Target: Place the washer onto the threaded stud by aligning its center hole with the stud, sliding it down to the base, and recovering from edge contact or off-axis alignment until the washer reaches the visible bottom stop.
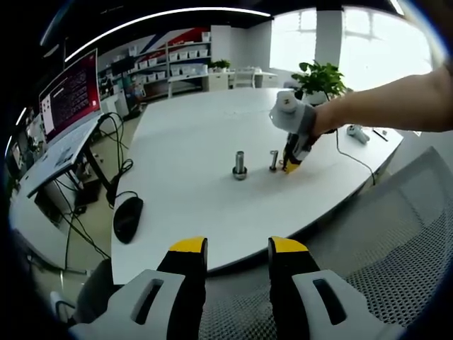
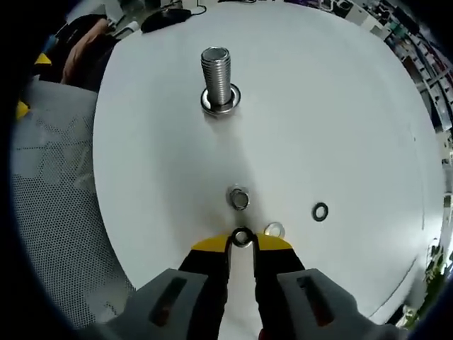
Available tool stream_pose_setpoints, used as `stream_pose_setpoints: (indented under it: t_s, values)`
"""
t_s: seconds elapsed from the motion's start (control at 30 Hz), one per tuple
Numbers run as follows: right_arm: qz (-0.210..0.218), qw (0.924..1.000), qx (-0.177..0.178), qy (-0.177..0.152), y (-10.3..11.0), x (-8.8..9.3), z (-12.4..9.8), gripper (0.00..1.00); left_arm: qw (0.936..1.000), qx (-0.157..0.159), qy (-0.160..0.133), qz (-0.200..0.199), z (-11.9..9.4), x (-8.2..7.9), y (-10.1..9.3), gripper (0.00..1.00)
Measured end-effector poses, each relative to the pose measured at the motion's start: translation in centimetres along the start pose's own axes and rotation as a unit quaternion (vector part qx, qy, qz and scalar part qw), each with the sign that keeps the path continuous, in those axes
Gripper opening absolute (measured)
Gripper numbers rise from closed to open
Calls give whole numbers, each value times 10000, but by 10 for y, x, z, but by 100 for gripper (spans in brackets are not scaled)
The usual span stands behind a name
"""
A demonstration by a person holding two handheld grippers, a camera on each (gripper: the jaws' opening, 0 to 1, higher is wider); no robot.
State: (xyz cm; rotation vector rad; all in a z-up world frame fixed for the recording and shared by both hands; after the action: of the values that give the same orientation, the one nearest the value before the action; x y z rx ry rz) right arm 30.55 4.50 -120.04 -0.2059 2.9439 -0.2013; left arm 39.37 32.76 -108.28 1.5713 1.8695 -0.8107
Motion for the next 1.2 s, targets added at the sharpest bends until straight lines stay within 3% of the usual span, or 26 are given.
stream_pose_setpoints:
  t_s: [0.1, 0.3, 0.63, 0.93, 1.2]
  values:
    - [232, 9995, -56, -212, 0, 5, -1, 14, 10000, 2, 0, 0, 0, -1, -1, 33]
    - [201, 9992, -196, -274, 4, 15, -7, 14, 10000, -5, 4, -5, 0, 0, -1, 33]
    - [555, 9927, -278, -1038, -10, -19, -44, 14, 10000, -10, -6, -9, 0, 0, 0, 33]
    - [476, 9909, -205, -1246, -10, -34, -59, 14, 10000, -3, -11, -9, 0, -1, -1, 33]
    - [359, 9925, -152, -1157, -10, -37, -53, 14, 10000, 7, -2, -4, 0, -1, -1, 33]
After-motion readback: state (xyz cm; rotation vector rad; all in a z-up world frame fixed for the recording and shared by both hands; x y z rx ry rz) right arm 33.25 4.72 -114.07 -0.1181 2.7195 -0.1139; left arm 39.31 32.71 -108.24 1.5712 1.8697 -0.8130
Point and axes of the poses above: the point that each gripper's makers call its tool centre point, and the gripper's own axes: z roughly forward along the fingers, y roughly to its left, x roughly out of its underside, the point moved 4 cm from there along -z, roughly backward along the fingers, and after that the axes turned 6 degrees about x, right-handed, at the moved point
